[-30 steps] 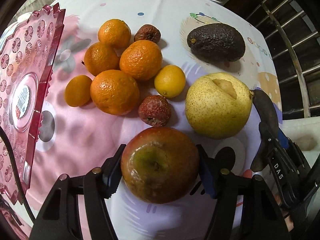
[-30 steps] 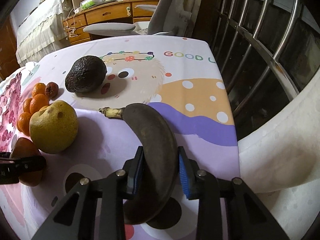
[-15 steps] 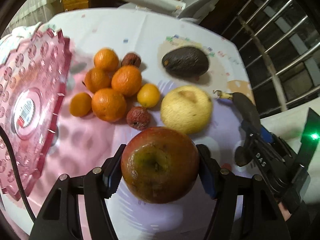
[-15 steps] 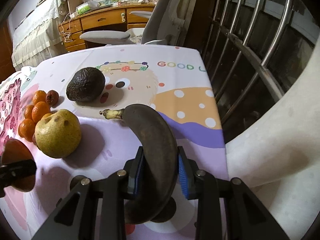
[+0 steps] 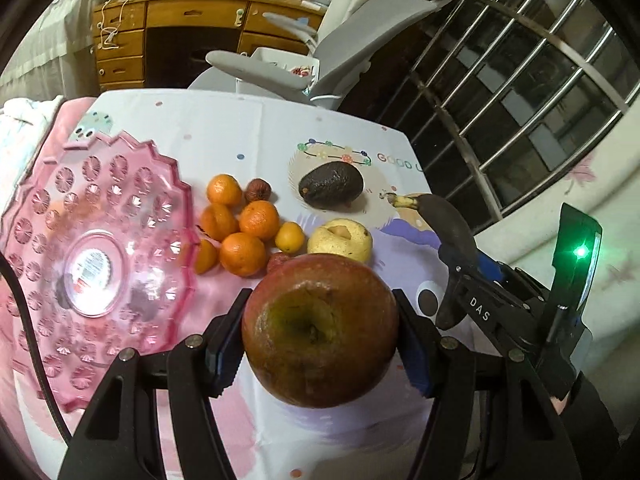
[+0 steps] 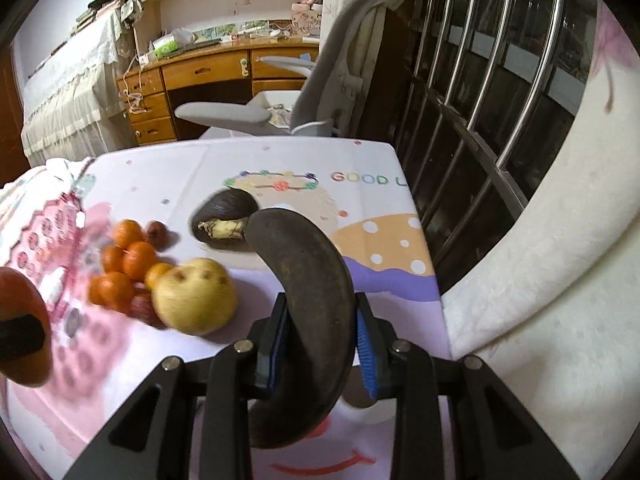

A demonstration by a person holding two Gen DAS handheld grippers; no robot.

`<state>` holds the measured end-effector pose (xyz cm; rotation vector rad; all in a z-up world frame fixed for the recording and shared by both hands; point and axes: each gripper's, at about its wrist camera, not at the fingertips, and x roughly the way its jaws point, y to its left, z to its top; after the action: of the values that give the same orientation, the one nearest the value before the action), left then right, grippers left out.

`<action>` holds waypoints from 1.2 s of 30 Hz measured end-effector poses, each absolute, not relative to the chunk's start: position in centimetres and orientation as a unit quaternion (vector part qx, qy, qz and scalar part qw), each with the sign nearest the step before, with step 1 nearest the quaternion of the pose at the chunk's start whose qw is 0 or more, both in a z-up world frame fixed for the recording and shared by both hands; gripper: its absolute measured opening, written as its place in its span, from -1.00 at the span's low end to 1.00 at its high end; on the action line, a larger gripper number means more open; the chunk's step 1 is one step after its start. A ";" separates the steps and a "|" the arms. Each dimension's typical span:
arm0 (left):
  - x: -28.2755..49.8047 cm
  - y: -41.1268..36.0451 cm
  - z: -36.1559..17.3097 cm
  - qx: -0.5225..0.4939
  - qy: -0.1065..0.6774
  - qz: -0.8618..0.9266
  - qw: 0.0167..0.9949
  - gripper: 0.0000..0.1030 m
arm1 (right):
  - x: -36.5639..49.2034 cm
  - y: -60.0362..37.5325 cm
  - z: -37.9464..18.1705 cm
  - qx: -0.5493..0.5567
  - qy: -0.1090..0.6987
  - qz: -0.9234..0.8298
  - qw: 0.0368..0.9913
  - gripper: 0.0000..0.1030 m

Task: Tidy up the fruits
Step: 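Carry the apple with the left tool while the right tool carries the banana over the bowl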

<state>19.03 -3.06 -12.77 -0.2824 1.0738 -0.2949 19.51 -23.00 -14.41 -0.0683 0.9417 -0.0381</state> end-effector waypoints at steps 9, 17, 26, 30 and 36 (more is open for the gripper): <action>17.8 3.1 -10.7 -0.110 0.510 -0.157 0.839 0.26 | 17.3 -16.1 -11.8 -0.012 0.435 -0.009 0.900 -0.40; 18.0 8.9 -10.0 -0.081 0.511 -0.151 0.842 0.26 | 16.4 -8.4 -11.5 -0.003 0.427 0.013 0.904 -0.40; 20.0 15.7 -11.5 -0.055 0.545 -0.118 0.828 0.26 | 17.3 -1.4 -12.2 0.008 0.435 0.047 0.899 -0.40; 20.7 17.5 -12.7 -0.045 0.556 -0.114 0.822 0.26 | 18.2 1.2 -13.3 0.013 0.449 0.059 0.892 -0.40; 22.0 19.1 -15.3 -0.042 0.582 -0.115 0.804 0.26 | 19.8 4.1 -15.5 0.014 0.476 0.061 0.877 -0.40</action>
<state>21.95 19.12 -15.26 -0.0906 1.2466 -0.2455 19.80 4.11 -15.52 0.0296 0.9927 0.1281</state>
